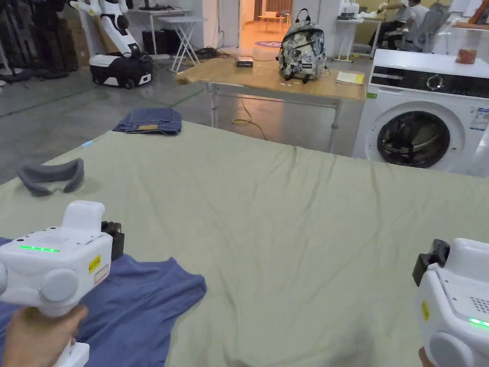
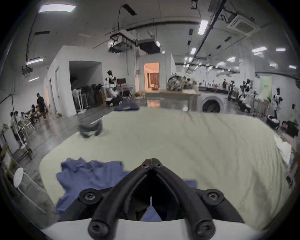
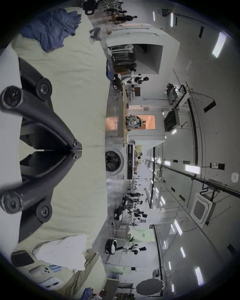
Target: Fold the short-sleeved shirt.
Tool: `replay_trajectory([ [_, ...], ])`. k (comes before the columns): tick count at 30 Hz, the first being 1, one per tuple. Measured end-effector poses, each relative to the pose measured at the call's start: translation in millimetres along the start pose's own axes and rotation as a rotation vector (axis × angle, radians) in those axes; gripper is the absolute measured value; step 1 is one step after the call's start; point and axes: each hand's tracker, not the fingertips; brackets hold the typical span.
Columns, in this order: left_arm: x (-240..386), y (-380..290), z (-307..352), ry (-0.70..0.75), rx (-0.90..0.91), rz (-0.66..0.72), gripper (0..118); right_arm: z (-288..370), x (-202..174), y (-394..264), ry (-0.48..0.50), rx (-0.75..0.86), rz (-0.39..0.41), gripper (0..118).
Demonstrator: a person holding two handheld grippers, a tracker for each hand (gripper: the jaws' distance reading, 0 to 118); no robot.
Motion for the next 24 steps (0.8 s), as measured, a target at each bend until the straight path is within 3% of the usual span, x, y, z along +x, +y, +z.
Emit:
replay_trajectory([
  [3, -35.9, -14.9, -9.3, 0.023, -0.109, -0.022, 0, -4.6, -7.7, -6.7, 0.024, -0.019, 0.02, 0],
  [7, -74.5, -31.3, -28.4, -0.077, -0.294, 0.06, 0, -12.6, -13.2, -14.5, 0.051, -0.071, 0.02, 0],
  [8, -79.0, -36.1, -33.5, -0.062, -0.328, 0.056, 6, -13.2, -14.2, -16.0, 0.048, -0.077, 0.022, 0],
  [9, -80.1, -39.8, -38.6, -0.039, -0.362, 0.053, 23, -13.6, -14.8, -17.3, 0.047, -0.082, 0.022, 0],
  [10, -81.2, -44.2, -42.7, -0.026, -0.379, 0.037, 62, -13.9, -15.1, -19.0, 0.05, -0.087, 0.021, 0],
  [20, -84.6, -88.8, -91.9, -0.014, -0.605, 0.024, 62, -17.7, -11.0, -33.1, 0.049, -0.13, 0.062, 0],
  [24, -80.4, -87.9, -88.8, 0.019, -0.561, 0.025, 62, -16.9, -8.4, -37.2, 0.05, -0.143, 0.069, 0],
])
